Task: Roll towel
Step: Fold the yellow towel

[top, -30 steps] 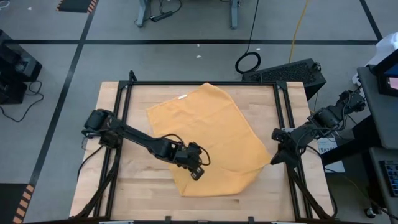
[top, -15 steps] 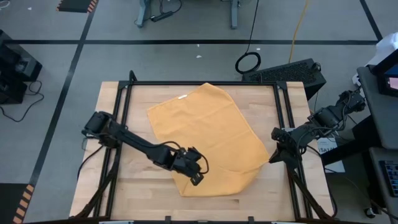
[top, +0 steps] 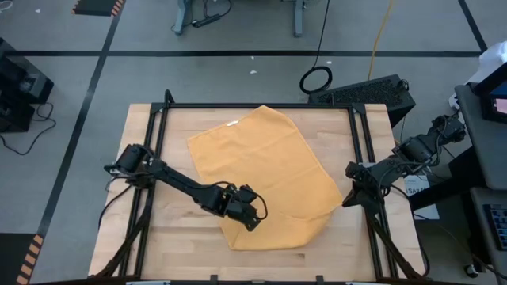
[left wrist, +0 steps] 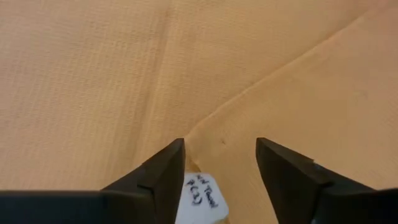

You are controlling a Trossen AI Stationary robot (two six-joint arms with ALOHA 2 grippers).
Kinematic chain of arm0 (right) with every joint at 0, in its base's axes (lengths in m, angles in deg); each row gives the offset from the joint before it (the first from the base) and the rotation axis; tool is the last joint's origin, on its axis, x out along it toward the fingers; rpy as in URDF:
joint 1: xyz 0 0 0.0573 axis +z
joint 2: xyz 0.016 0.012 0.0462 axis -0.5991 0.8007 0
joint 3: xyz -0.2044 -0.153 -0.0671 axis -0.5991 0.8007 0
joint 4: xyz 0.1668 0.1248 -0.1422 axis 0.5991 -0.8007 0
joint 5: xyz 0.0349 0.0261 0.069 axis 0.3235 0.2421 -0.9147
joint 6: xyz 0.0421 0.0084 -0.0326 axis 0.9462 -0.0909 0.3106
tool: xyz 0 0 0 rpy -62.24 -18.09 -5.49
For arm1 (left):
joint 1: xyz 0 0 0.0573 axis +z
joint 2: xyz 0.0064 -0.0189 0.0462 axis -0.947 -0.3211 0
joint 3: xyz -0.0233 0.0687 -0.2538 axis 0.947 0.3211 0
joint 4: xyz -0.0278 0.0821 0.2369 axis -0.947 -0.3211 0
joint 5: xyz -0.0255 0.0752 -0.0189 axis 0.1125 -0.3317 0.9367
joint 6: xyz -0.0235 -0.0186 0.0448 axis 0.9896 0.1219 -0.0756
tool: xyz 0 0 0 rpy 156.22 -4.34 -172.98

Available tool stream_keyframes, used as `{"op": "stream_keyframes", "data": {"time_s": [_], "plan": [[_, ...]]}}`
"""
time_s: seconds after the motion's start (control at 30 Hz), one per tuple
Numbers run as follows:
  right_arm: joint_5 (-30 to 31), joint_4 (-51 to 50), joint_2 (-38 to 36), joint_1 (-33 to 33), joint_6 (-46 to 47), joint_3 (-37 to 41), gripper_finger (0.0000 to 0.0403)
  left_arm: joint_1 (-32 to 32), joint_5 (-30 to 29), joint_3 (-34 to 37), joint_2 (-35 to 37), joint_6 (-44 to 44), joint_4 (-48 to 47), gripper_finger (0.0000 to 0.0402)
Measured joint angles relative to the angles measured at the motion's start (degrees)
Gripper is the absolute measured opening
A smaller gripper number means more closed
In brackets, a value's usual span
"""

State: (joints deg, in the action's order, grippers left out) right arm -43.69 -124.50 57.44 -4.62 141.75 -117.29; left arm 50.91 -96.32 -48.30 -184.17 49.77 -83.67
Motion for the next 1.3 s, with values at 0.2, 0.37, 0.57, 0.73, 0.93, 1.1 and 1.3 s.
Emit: {"op": "stream_keyframes", "data": {"time_s": [0.2,0.37,0.57,0.73,0.93,1.1,1.3], "plan": [[1.1,0.0,0.0,0.0,-0.4,0.0,0.0,1.2,3.8,0.0,-3.4,0.0,4.2,0.0163],[1.0,0.0,0.0,0.0,-0.3,0.0,0.0,1.5,5.3,0.0,-4.0,1.5,2.5,0.0123],[0.9,0.1,0.0,0.0,-0.1,0.0,0.0,1.5,3.3,0.0,-2.4,4.5,0.0,0.0098],[0.9,0.1,0.0,0.0,-0.1,0.0,0.0,1.2,0.7,0.0,-2.1,4.7,0.0,0.013],[0.8,0.1,0.0,0.0,-0.1,0.0,0.0,1.1,-1.2,0.0,-2.1,4.7,-4.0,0.0195],[0.9,0.1,0.0,0.0,-0.5,0.0,0.0,2.0,-1.4,0.0,-3.0,4.4,-4.8,0.0209],[0.9,0.0,0.0,0.0,-0.9,0.0,0.0,2.2,3.2,-0.1,-4.9,1.4,1.0,0.0166]]}}
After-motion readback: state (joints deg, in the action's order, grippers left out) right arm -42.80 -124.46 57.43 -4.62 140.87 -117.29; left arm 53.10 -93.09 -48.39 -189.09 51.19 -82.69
